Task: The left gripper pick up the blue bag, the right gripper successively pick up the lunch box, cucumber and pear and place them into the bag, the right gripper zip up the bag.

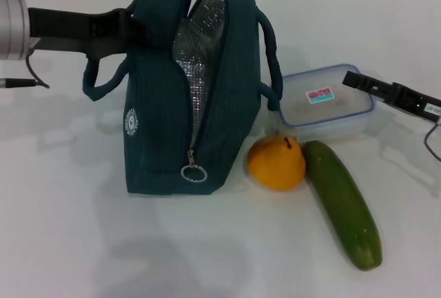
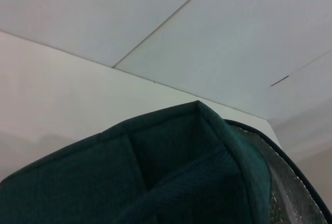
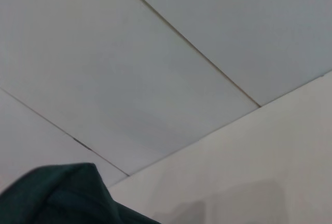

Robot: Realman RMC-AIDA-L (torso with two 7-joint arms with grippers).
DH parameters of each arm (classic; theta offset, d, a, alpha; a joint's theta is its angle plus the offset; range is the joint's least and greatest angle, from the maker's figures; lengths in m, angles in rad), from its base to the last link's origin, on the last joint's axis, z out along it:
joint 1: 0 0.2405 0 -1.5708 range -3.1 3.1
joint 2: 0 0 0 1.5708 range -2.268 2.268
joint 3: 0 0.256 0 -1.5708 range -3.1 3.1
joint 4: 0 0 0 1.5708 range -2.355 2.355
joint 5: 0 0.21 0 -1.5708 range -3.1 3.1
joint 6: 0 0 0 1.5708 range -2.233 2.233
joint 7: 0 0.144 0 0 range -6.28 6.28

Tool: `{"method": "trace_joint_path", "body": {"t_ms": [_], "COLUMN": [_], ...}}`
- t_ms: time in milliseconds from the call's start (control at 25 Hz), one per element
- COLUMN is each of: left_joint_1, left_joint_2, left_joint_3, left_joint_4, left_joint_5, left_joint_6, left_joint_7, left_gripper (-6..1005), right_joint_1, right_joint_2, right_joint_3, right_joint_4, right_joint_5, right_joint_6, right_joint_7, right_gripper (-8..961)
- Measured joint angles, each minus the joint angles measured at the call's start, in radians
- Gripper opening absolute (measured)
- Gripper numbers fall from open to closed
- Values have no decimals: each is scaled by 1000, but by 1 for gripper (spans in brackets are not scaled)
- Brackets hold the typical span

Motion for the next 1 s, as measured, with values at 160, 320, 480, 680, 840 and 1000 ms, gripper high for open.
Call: {"method": "trace_joint_path", "body": {"t_ms": [160,320,480,680,840,1000], "left_joint_1": [3,5,7,10,10,10], "left_joint_2": [-1,-1,-1,-1,-1,-1], "left_joint_3": [0,0,0,0,0,0], "left_joint_4": [0,-1,-1,-2,-3,-3], "left_joint_5": [0,-2,-21,-26,-26,-26], "left_joint_6": [0,0,5,6,6,6], "left_joint_7": [1,1,3,6,8,8], "left_gripper": [37,39,39,39,38,38], "right_joint_1": [-13,-22,-24,-23,-19,-17], "right_joint_2": [-5,-6,-6,-3,1,6], "right_joint_3": [2,2,3,3,3,2], "right_joint_4": [-5,-5,-6,-6,-6,-5], "right_joint_5": [14,32,41,41,41,41], "right_joint_6": [-38,-70,-94,-99,-99,-97], "right_joint_7": [23,44,56,64,65,65], "right_gripper": [778,770,763,704,598,551]}}
